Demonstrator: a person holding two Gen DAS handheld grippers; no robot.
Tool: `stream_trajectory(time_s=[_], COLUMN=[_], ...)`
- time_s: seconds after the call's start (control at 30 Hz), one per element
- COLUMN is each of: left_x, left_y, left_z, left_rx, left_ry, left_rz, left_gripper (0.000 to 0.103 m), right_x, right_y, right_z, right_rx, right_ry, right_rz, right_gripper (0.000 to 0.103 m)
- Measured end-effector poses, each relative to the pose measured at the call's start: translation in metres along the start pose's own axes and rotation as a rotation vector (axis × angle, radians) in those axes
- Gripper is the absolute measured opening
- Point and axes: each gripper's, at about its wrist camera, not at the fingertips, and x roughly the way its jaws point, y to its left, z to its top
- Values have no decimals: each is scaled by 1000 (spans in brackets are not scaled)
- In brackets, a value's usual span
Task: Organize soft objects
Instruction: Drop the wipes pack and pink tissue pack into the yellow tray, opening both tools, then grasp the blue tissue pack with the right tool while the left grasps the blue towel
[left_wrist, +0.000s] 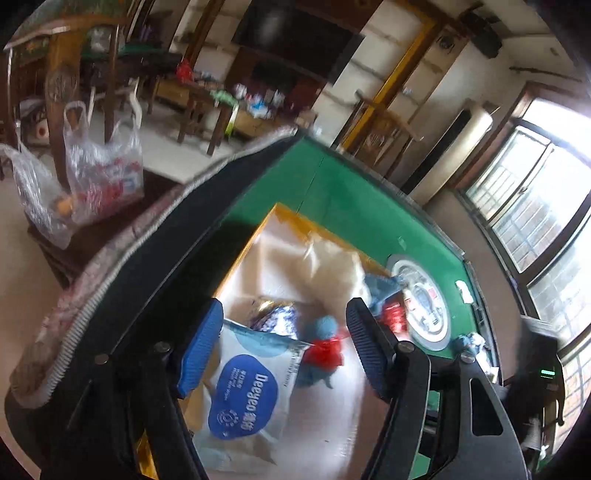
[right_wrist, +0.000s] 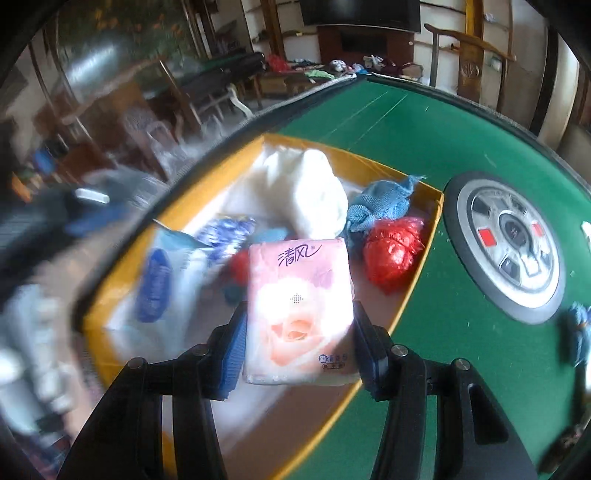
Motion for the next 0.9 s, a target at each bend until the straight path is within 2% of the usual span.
stream_trajectory(time_s=[0.1,0.2,0.23,0.33,0.47,0.6,0.63,0.67,0.7,0.73,0.77,0.8,0.9], left_x=[-33,-61,-70,-83,-87,-83,-82,-82,-80,-75,-70,-63,-43], left_y=[0,8,13,23,27,-1,-12,-23,-35,-48,-57,-68,-93], left_z=[-11,-22,-27,-36,-53,-67,-70,-74,-78,-82,-86,-91,-104], left_rx=[1,-17,-27,-69,-141,-91,-61,-35,-5,24,43,64,108], left_ry=[-65,-112,-128,-154,-161,-150,-143,-138,-132,-120,-104,-77,12], left_rz=[-38,-63,-52,-34,-71,-129,-151,-167,-184,-197,-206,-223,-249], left_gripper=[75,79,81,81,81,81,81,81,81,81,81,81,81], right_x=[19,23,17,-2,-39,-86,-102,-112,-119,-125,-129,-132,-130], right_y=[3,-2,-6,-17,-47,-106,-129,-146,-166,-190,-210,-231,-284], right_z=[5,6,4,0,-18,-51,-62,-71,-78,-85,-90,-95,-98], right_rx=[-26,18,37,69,133,215,238,251,270,305,339,382,496], right_ry=[26,49,32,-33,-119,-236,-272,-287,-282,-261,-251,-242,-204], right_rz=[-65,11,43,53,74,-35,-86,-132,-197,-282,-326,-345,-319], right_gripper=[49,52,54,59,59,61,64,74,78,78,78,78,78])
